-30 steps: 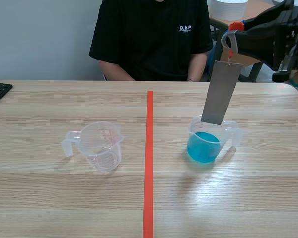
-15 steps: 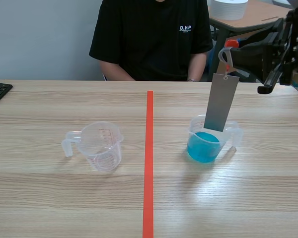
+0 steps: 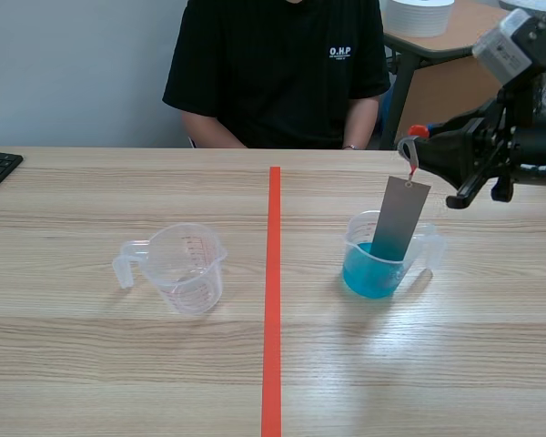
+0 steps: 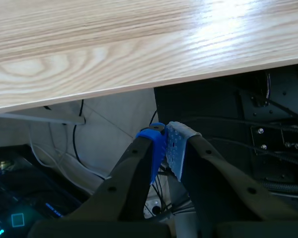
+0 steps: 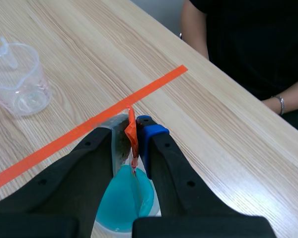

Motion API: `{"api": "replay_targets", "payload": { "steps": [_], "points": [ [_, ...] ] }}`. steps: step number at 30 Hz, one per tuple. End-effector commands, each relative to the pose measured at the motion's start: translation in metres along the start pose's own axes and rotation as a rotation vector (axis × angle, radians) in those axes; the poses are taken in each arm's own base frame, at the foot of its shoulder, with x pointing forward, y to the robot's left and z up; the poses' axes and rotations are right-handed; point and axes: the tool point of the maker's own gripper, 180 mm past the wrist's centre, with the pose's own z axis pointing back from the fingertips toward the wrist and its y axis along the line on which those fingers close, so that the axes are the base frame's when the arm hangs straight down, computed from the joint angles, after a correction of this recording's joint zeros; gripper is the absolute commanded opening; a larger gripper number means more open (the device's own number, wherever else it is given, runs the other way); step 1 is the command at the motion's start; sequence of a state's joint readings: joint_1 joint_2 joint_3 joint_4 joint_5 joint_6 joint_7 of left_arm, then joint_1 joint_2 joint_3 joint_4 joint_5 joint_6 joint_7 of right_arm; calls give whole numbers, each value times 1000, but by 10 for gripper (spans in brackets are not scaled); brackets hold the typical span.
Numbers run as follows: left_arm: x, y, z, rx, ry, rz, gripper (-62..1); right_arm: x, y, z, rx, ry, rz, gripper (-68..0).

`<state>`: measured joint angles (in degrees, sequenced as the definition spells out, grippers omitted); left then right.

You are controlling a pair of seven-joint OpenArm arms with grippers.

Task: Do the redox reaction experiment.
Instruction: 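Lower the plate into the blue solution, then hold the plate still in the solution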

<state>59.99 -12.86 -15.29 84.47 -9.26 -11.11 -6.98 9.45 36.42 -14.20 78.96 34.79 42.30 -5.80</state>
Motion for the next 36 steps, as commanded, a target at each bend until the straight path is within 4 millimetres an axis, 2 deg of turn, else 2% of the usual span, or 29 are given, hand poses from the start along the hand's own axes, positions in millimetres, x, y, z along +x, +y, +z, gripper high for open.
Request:
{"api": "replay_targets", "payload": {
  "steps": [1, 9, 36],
  "points": [
    [7, -2, -1, -8, -22, 1, -575, 11, -7, 2, -14, -41, 10, -660],
    [7, -2, -1, -7, -22, 1, -575, -5, -10, -2, -34, -27, 43, -660],
    [6, -2, -1, -8, -21, 1, -575, -5, -10, -1, -34, -25, 60, -660]
  ]
}}
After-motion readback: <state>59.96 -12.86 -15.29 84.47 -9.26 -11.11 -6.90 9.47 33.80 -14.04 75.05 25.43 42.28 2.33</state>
